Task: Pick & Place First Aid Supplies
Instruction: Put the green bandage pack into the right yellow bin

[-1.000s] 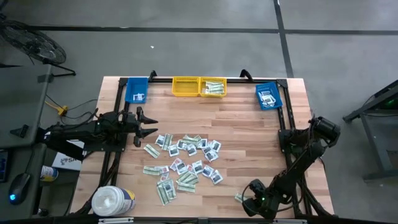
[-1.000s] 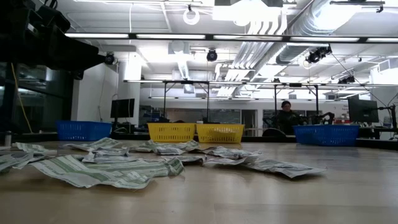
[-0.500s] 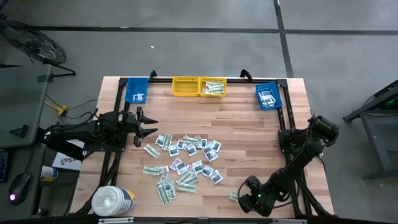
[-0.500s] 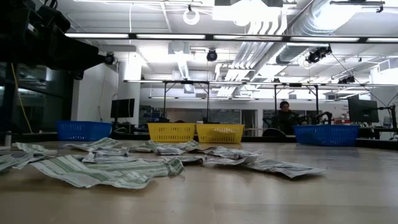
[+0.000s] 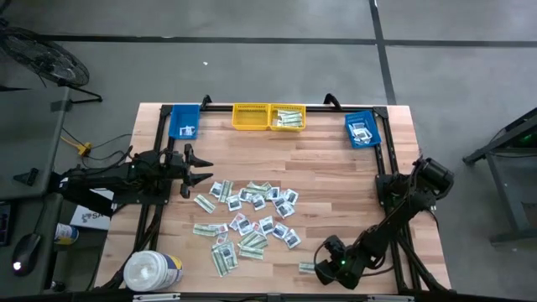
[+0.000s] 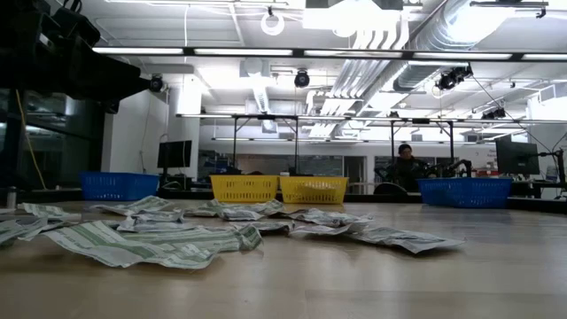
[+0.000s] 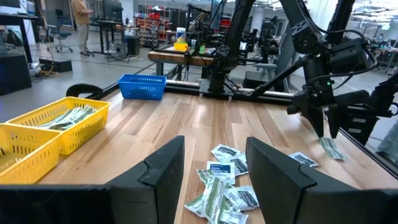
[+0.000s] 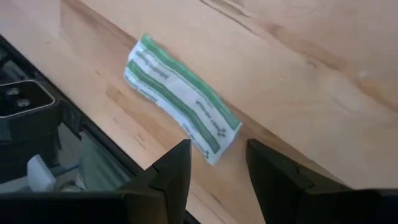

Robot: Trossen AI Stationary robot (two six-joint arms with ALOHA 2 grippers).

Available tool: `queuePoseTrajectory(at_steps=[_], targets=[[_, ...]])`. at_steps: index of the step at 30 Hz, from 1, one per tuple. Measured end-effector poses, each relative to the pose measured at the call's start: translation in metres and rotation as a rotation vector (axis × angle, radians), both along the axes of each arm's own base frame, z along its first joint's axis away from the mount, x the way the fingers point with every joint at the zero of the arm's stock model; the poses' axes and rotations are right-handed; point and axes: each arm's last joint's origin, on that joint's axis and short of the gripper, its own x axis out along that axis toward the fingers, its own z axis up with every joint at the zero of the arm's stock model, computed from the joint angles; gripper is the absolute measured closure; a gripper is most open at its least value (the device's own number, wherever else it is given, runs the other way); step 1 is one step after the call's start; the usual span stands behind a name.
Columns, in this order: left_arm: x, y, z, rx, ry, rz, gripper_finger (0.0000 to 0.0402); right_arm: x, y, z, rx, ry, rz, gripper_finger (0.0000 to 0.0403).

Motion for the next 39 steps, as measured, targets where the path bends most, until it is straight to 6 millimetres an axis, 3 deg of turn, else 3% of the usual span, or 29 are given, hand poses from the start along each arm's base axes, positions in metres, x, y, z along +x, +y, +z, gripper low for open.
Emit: queuePoseTrajectory(at_steps=[26, 39], targets=[[0.0, 0.0, 0.0, 0.0, 0.0, 0.0, 0.0229, 0.016, -0.012, -0.006, -0.079, -0.052, -0.004, 0.028], [0.0, 0.0, 0.0, 0.0, 0.0, 0.0, 0.0229, 0.016, -0.016, -0.008, -0.154, -0.078, 0.013, 0.0388]])
